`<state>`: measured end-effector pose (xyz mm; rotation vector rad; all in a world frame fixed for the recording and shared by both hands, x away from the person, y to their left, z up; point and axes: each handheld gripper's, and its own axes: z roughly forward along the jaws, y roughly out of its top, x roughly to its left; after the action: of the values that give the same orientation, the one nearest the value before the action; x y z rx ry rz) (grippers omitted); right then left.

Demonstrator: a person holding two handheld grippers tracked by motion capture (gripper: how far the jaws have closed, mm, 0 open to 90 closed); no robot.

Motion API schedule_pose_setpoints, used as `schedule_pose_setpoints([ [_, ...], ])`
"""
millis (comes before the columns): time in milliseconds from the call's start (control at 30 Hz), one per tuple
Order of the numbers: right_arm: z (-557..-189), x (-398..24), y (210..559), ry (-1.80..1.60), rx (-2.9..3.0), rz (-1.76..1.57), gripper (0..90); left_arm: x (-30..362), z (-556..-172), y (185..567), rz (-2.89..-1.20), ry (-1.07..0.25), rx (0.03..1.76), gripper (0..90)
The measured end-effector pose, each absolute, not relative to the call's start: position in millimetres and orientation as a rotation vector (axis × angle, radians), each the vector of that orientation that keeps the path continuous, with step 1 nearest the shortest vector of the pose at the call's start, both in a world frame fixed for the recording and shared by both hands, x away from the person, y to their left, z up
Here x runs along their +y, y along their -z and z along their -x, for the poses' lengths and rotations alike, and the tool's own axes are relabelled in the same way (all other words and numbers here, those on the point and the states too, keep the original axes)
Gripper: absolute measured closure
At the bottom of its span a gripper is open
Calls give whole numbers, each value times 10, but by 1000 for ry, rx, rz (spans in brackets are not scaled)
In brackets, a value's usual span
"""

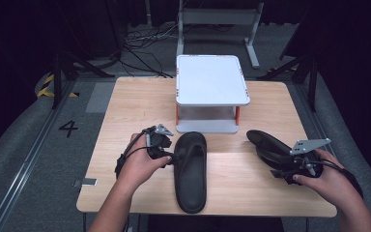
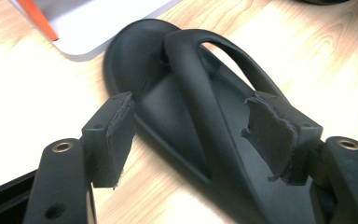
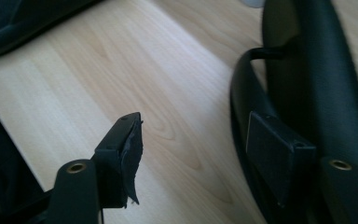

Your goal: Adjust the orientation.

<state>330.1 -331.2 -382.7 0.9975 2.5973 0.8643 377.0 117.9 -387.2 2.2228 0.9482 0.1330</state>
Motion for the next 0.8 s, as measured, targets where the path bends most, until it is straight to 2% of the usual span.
schedule_pose_setpoints([
  [167, -3298, -3394, 3750, -858, 2532, -1006, 413, 1424, -3831, 3950, -2282, -176, 935, 307],
  [300, -3315, -3462, 3681, -846, 2469, -1011, 451, 1571, -3849, 4039, -2259, -159, 990, 300],
  [533, -3437, -3620, 3614, -898, 2354, -1072, 466, 1687, -3835, 4118, -2272, -182, 1047, 298],
  [800, -3676, -3650, 3803, -884, 2360, -1118, 463, 1735, -3745, 4135, -2260, -188, 1061, 291],
])
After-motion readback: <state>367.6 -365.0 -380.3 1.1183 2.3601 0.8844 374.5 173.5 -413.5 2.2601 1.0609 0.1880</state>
